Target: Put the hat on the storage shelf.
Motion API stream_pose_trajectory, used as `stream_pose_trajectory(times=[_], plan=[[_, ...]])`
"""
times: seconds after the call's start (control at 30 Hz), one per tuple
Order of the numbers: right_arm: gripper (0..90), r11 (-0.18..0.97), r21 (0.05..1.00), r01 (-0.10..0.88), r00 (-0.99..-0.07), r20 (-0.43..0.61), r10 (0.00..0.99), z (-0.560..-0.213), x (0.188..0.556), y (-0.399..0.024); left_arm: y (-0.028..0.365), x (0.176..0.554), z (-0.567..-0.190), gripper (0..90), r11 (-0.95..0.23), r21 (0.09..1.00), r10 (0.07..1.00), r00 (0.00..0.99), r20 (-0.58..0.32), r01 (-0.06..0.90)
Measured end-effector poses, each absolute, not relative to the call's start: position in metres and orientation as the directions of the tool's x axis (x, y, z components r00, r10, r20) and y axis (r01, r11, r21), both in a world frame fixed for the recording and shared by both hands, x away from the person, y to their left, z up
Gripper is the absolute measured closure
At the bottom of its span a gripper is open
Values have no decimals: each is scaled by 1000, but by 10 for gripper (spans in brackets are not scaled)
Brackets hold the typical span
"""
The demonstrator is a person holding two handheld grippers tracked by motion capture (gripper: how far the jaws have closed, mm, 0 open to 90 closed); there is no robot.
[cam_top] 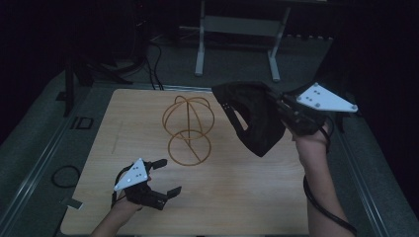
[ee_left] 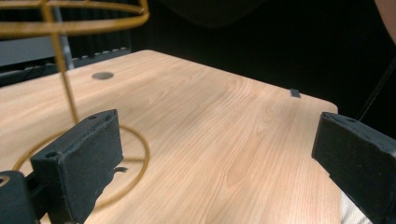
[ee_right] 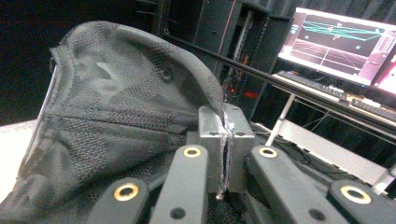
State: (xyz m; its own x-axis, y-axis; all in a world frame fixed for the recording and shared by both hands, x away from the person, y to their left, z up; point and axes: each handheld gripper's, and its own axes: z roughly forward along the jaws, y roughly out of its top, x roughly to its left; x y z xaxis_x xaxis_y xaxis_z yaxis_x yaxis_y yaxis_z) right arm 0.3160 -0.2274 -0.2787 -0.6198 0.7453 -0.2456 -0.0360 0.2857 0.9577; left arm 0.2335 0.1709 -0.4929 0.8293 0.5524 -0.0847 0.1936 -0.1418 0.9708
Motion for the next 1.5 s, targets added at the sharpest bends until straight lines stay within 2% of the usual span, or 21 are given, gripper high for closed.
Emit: stream_pose_trajectory(times=[0.43, 0.77, 0.97, 1.2, 1.5], plan=[[882, 355, 935, -19, -616, -290, 732, -275, 356, -165, 210, 210, -529, 23, -134, 960, 649, 754, -101, 244], [881, 382, 924, -13, -637, -302, 709, -282, 363, -124, 220, 206, -530, 24, -106, 963, 660, 742, -119, 249], [878, 442, 896, 34, -672, -307, 674, -296, 372, -99, 223, 207, -533, 24, -89, 962, 658, 741, -137, 257], [872, 500, 864, 55, -698, -325, 638, -310, 375, -84, 224, 207, -535, 24, -96, 959, 658, 740, -139, 265], [827, 515, 853, 81, -737, -296, 608, -319, 379, -70, 226, 209, -539, 24, -91, 957, 663, 734, -148, 276]])
